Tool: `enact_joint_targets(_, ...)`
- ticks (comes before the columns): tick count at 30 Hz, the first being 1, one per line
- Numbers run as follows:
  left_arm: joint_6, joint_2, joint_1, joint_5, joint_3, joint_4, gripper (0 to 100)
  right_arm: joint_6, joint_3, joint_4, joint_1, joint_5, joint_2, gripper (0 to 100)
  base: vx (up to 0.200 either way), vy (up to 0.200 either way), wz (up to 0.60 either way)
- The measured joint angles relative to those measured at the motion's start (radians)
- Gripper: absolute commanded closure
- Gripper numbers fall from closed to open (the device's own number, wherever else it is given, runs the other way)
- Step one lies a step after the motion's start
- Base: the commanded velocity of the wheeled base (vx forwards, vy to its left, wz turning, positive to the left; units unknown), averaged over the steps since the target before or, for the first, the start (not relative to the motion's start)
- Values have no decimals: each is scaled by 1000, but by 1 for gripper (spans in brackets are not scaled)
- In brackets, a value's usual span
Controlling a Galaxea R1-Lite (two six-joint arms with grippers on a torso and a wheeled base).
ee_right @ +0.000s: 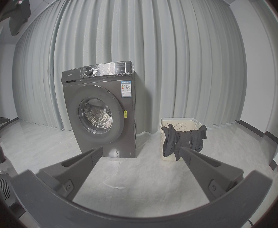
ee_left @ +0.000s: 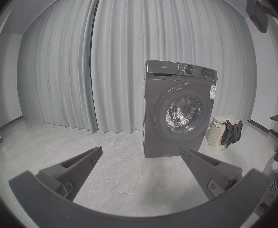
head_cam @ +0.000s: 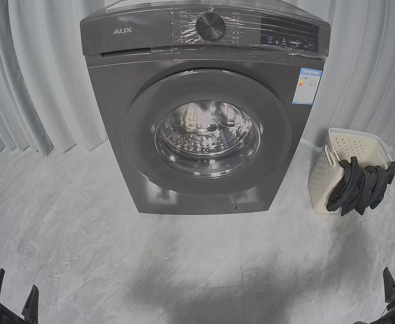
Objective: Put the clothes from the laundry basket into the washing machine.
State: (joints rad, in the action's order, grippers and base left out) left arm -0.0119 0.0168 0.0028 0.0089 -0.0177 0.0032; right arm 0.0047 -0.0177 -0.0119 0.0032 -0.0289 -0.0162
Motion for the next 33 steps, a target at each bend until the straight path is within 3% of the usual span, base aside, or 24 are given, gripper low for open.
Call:
enact_joint_targets(5,-1,0,0,-1,0,0,0,0,0,0,-1,0,0,0,0,0,0)
enact_joint_targets(14,-3,0,0,0,0,0,0,-1,0,0,0,1,0,0,200,0,0)
enact_joint_targets(23,4,0,0,0,0,0,0,-1,0,0,0,1,0,0,0,0,0)
enact_joint_targets(33,1,0,-1,0,0,0,0,-1,0,0,-1,1,0,0,0,-200,0)
